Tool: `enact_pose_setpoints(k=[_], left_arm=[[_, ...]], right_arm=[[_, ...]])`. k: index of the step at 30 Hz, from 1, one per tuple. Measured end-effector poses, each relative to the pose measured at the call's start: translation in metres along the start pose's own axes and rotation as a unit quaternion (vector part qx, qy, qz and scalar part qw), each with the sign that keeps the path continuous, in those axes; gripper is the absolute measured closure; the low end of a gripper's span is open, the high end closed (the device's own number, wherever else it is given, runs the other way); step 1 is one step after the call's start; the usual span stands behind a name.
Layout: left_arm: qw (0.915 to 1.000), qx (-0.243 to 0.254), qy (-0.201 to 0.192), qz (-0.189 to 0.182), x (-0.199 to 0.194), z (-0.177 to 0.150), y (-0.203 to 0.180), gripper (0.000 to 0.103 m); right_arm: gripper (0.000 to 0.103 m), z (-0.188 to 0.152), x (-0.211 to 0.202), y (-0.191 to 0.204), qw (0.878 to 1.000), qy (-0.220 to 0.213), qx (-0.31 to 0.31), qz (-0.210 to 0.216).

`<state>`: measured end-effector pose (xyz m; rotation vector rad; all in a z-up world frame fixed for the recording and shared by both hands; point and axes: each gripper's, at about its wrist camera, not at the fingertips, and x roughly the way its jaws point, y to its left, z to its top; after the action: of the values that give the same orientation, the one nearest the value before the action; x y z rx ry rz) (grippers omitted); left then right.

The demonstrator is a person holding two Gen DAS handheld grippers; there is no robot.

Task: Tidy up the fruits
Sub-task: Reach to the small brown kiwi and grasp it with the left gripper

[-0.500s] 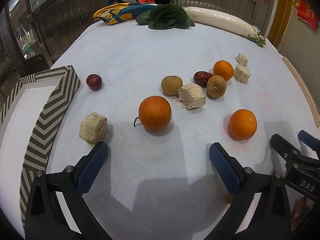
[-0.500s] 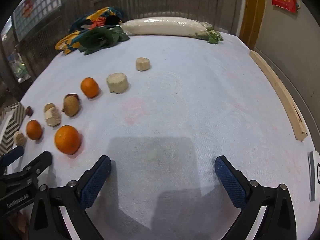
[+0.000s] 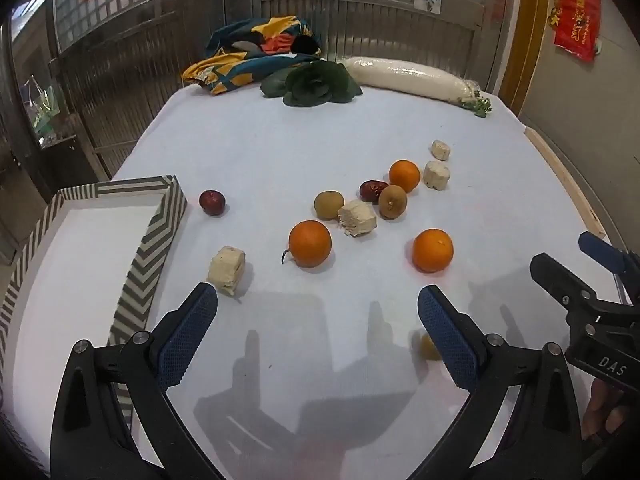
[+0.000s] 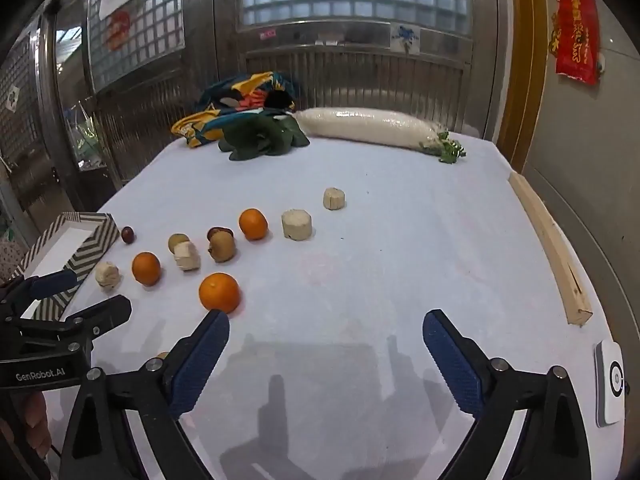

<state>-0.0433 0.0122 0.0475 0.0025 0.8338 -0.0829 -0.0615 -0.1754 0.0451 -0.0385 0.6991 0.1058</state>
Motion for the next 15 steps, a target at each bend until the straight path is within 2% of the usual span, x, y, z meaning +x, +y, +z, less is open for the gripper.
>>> enact_pose_setpoints(k=[5,7,15], left_arm=[[0.9996,0.018,0.009,-0.017,-0.006,-0.010,-0.005,0.002],[0.9996,0.018,0.012,-0.020,-0.007,-0.012,-0.007,0.002],[0.9994,0.028,0.013,-0.014,-0.011,-0.022,-0.023,0.002]], right_arm=[[0.015,-0.015,-0.006,-0.011,1.000,0.001,-0.002,0.008],[0.023,-0.016,-0.010,-0.013,1.000,-0.004,0.003,0.011],[0.024,-0.016,-0.020,-0.019,1.000,-0.011,0.009,0.022]])
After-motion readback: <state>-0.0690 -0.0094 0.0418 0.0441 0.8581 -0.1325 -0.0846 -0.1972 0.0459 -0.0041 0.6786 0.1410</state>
